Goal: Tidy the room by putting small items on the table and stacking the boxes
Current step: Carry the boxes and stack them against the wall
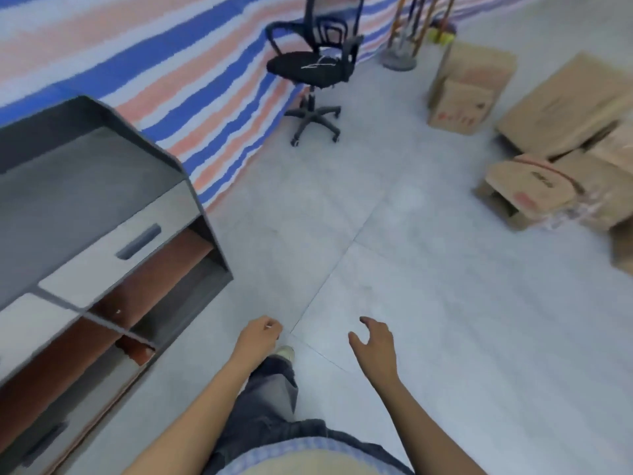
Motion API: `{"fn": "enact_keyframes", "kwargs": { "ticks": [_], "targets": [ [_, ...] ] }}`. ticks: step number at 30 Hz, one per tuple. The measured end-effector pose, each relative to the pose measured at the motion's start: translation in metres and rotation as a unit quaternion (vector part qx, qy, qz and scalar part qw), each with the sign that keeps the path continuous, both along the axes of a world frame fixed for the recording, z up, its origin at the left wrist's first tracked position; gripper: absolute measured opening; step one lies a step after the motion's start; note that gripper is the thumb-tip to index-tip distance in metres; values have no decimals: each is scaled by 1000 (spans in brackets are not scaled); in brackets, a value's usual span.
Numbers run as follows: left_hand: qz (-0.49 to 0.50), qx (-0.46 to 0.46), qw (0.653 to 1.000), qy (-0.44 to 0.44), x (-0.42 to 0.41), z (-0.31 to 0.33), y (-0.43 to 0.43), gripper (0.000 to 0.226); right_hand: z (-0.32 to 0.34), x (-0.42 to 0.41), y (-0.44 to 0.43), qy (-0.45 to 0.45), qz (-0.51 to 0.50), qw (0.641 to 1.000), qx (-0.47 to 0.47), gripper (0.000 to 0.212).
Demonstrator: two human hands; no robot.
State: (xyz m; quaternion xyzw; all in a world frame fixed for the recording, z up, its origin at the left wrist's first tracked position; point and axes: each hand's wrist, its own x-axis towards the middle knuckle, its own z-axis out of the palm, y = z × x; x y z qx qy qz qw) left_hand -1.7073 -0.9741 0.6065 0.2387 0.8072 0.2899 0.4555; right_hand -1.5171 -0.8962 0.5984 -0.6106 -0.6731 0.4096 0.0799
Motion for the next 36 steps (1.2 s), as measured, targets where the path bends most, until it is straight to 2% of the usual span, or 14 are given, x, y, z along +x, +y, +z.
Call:
{"fn": "enact_keyframes", "kwargs": {
  "ticks": [3, 5, 12, 15, 20, 25, 36],
  "targets": [
    [-124, 10, 992, 13, -8, -1, 58, 15, 0, -3, 28, 5, -87, 996, 3, 44],
    [-163, 21, 986, 20, -19, 3, 92, 14, 0, -11, 49, 11, -125, 992, 3, 44],
    [-159, 57, 986, 7, -70, 12, 207, 21, 16, -40, 130, 1, -242, 969, 40, 44],
    [-181, 41, 982, -8, -67, 7, 246, 18, 20, -33, 148, -10, -288, 957, 42, 43],
    [-288, -15, 956, -52, -24, -8, 282, 18, 5, -8, 147, -32, -370, 928, -8, 42],
    [-365, -22, 930, -42, 27, -17, 345, 17, -7, 32, 181, -24, -431, 901, -30, 42],
    [-347, 52, 934, -66, 196, 18, 543, 16, 25, 203, 387, 34, -497, 863, 79, 42]
  ]
}}
